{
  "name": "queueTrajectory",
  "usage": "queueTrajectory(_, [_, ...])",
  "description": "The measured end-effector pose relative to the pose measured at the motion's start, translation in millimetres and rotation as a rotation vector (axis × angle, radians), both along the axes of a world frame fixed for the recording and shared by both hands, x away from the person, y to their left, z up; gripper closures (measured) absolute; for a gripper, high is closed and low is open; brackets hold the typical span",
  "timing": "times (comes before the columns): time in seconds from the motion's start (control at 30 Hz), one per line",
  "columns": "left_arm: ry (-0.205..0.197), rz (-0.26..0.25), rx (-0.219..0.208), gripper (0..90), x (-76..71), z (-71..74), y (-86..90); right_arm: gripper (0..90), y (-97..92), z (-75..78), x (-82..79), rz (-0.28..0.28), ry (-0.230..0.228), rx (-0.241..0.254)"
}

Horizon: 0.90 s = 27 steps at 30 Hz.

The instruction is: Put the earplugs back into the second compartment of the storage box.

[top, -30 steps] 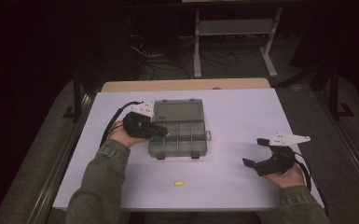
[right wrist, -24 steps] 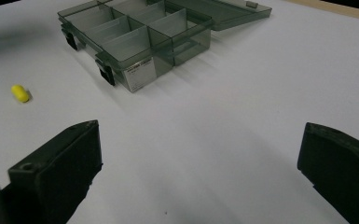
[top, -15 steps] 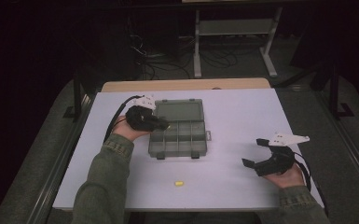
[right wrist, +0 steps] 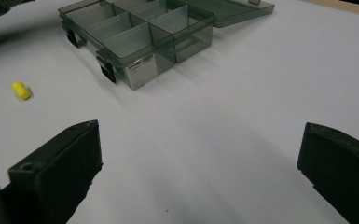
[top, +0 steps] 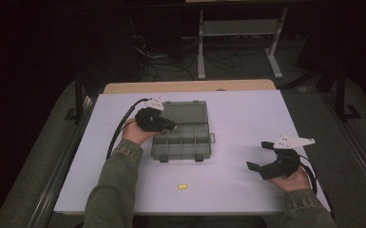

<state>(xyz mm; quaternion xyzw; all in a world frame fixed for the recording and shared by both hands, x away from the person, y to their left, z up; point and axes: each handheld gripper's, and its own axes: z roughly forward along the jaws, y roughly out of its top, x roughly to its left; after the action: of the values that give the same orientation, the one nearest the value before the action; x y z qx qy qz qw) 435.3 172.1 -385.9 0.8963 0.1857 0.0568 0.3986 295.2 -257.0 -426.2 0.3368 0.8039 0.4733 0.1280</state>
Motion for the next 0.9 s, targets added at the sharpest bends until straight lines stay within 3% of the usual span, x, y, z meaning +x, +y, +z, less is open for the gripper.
queueTrajectory(0.13, [0.022,-0.011,0.020,77.9,1.2,-5.5,-2.9,0.0,0.2,-0.2,0.1,0.000,0.001,-0.001])
queueTrajectory(0.2, [0.029,-0.008,0.016,66.8,1.5,-6.2,-3.4,0.0,0.3,-0.1,0.0,-0.001,0.002,-0.001])
queueTrajectory(0.23, [0.036,-0.005,0.002,66.8,2.1,-6.4,-3.2,0.0,0.3,-0.1,0.0,-0.001,0.002,-0.001])
queueTrajectory(0.3, [0.047,0.007,-0.038,57.7,3.0,-4.7,-0.7,0.0,0.2,-0.2,0.1,-0.001,0.001,-0.001])
queueTrajectory(0.37, [0.053,0.010,-0.051,55.1,2.8,-3.9,0.1,0.0,0.2,-0.2,0.0,-0.001,0.001,-0.001])
queueTrajectory(0.43, [0.048,0.009,-0.056,42.8,1.3,-1.6,1.0,0.0,0.0,-0.2,-0.2,-0.002,0.001,0.000])
queueTrajectory(0.5, [0.038,0.006,-0.041,38.2,-1.9,0.6,0.6,0.0,-0.1,-0.2,-0.3,-0.002,0.000,0.000])
queueTrajectory(0.53, [0.016,0.015,-0.013,25.3,-6.5,1.9,-1.8,0.0,-0.3,-0.1,-0.4,-0.002,0.000,0.000])
queueTrajectory(0.57, [0.016,0.015,-0.013,19.4,-6.5,1.9,-1.8,0.0,-0.3,-0.1,-0.4,-0.002,0.000,0.000])
queueTrajectory(0.7, [0.020,0.004,-0.007,10.8,-12.9,2.3,-3.5,0.0,-0.3,0.3,-0.9,-0.005,-0.004,-0.001])
queueTrajectory(0.8, [0.013,0.012,-0.030,1.7,-17.7,4.6,-3.9,0.0,-0.6,0.5,-1.2,-0.006,-0.003,0.001])
queueTrajectory(0.9, [0.002,0.017,-0.058,0.0,-22.9,8.4,-2.4,0.0,-0.8,0.6,-1.2,-0.007,-0.004,0.002])
